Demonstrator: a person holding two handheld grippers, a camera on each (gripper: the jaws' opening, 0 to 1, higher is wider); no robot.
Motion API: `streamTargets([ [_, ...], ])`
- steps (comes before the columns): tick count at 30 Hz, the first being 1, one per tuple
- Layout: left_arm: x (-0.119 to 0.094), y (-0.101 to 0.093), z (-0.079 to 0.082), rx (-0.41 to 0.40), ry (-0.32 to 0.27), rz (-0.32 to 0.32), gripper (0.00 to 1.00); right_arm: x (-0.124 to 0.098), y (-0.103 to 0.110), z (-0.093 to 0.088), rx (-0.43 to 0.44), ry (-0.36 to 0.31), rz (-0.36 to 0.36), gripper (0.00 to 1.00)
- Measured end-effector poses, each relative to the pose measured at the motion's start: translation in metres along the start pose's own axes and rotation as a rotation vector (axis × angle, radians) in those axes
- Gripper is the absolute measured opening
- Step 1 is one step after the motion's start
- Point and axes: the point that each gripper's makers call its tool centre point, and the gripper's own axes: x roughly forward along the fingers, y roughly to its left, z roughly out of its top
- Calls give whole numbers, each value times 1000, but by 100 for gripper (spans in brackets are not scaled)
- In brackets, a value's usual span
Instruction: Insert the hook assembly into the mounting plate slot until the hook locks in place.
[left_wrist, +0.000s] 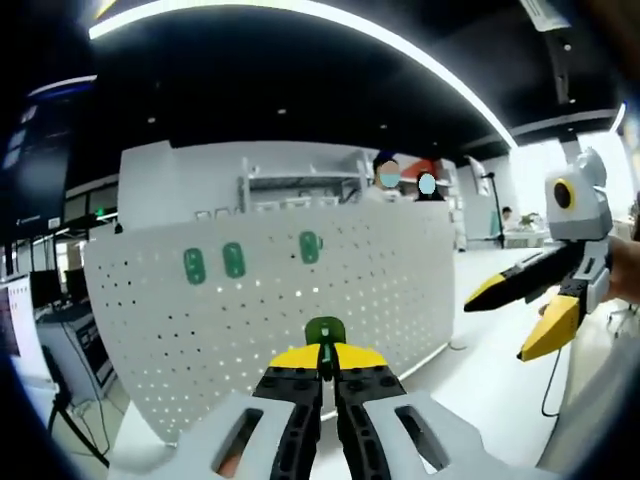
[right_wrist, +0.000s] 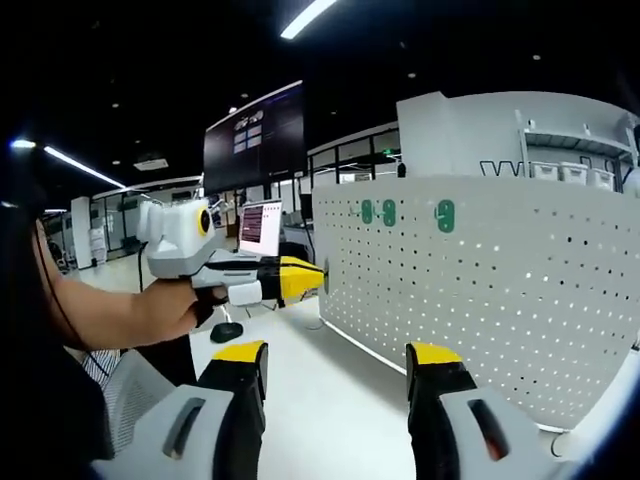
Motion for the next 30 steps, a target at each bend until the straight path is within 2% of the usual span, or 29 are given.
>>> streamTargets([
  [11, 29, 15, 28, -23, -51, 37, 3, -7, -9, 1, 18, -22, -11, 54],
  [25, 64, 27, 43, -15, -67, 69, 3, -15, -22, -1, 53, -50, -30, 54],
  [30, 78, 34, 50, 13, -75, 95, 3, -17, -27, -5, 63, -52, -38, 54],
])
